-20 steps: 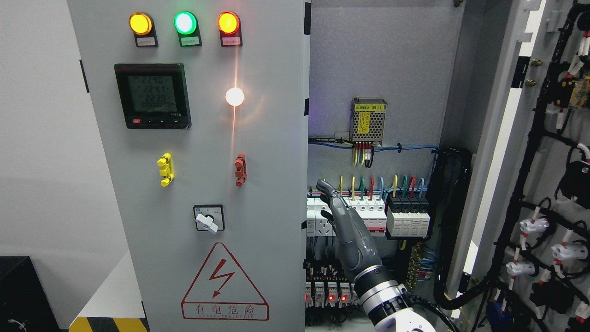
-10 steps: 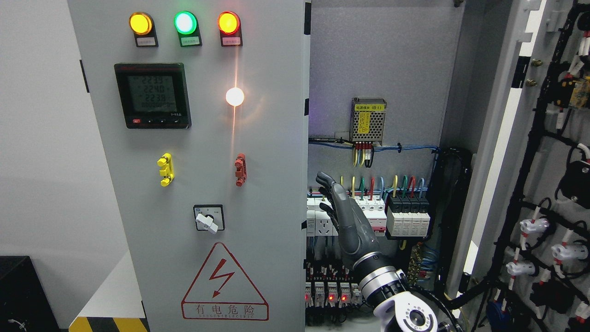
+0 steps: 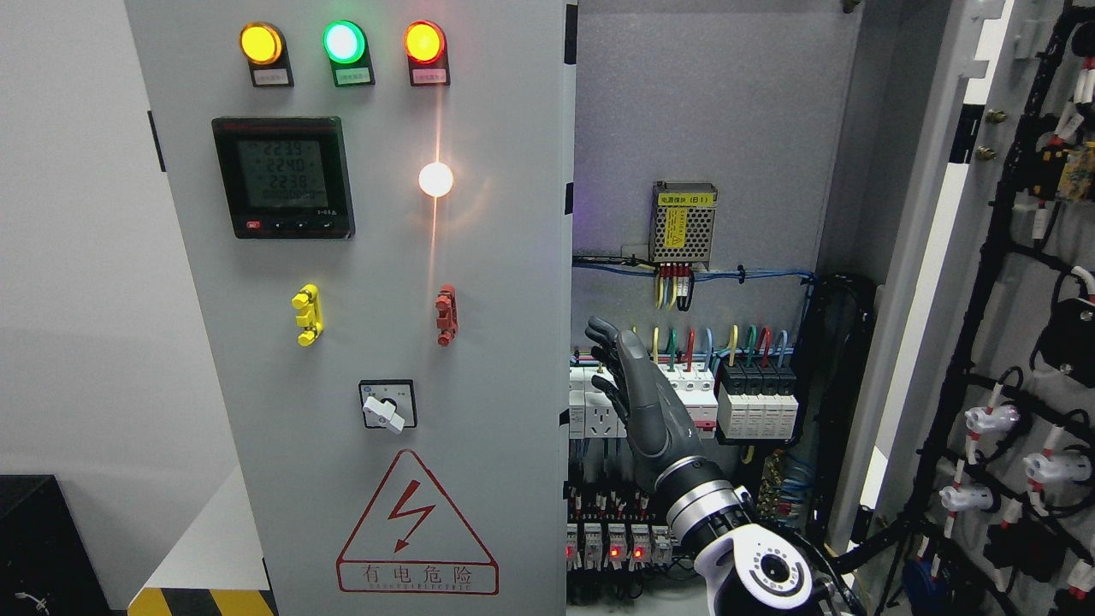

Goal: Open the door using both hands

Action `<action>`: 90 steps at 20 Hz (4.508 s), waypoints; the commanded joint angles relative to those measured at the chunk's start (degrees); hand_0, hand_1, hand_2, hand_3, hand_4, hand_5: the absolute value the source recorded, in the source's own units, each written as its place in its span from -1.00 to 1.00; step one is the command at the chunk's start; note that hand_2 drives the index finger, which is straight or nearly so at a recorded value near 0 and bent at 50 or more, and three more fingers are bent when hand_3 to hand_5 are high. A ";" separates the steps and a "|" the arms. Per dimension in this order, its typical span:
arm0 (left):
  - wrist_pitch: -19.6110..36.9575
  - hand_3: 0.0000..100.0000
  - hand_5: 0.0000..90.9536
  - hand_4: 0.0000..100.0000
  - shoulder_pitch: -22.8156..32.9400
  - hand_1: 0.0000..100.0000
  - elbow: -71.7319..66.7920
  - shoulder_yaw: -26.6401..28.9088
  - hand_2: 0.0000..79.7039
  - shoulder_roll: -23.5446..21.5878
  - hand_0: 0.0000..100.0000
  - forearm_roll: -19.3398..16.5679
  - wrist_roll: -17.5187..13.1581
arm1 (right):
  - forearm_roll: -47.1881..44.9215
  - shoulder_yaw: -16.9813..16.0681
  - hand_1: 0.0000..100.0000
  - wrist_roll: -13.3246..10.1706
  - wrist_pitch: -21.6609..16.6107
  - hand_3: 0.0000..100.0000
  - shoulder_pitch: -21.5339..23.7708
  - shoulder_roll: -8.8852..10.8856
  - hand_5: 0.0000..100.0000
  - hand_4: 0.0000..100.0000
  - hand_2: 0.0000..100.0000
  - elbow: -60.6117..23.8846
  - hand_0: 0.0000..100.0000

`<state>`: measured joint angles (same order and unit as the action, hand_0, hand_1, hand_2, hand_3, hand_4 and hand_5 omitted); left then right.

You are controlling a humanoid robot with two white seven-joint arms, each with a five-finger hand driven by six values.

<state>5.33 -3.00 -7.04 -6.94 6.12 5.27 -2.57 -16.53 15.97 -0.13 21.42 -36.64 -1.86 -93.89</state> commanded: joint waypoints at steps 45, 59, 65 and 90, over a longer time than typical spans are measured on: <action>0.03 -1.00 -1.00 -1.00 0.01 -1.00 0.01 0.00 -1.00 0.03 -1.00 0.00 0.02 | -4.91 -6.57 -1.00 21.83 2.92 -1.00 -5.81 0.19 -1.00 -1.00 -1.00 9.16 -1.00; -0.06 -1.00 -1.00 -1.00 0.01 -1.00 0.01 0.00 -1.00 0.03 -1.00 0.00 0.02 | -4.91 -7.80 -1.00 26.58 2.83 -1.00 -7.40 0.28 -1.00 -1.00 -1.00 12.32 -1.00; -0.06 -1.00 -1.00 -1.00 0.01 -1.00 0.01 0.00 -1.00 0.03 -1.00 0.00 0.02 | -4.91 -7.80 -1.00 28.87 2.75 -1.00 -8.01 0.37 -1.00 -1.00 -1.00 12.32 -1.00; 0.03 -1.00 -1.00 -1.00 0.01 -1.00 0.01 0.00 -1.00 0.03 -1.00 0.00 0.02 | -4.91 -7.80 -1.00 35.37 2.92 -1.00 -8.45 0.37 -1.00 -1.00 -1.00 12.32 -1.00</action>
<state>5.34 -2.99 -7.03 -6.94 6.17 5.28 -2.56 -21.44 7.37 34.88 24.36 -45.05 0.01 -81.66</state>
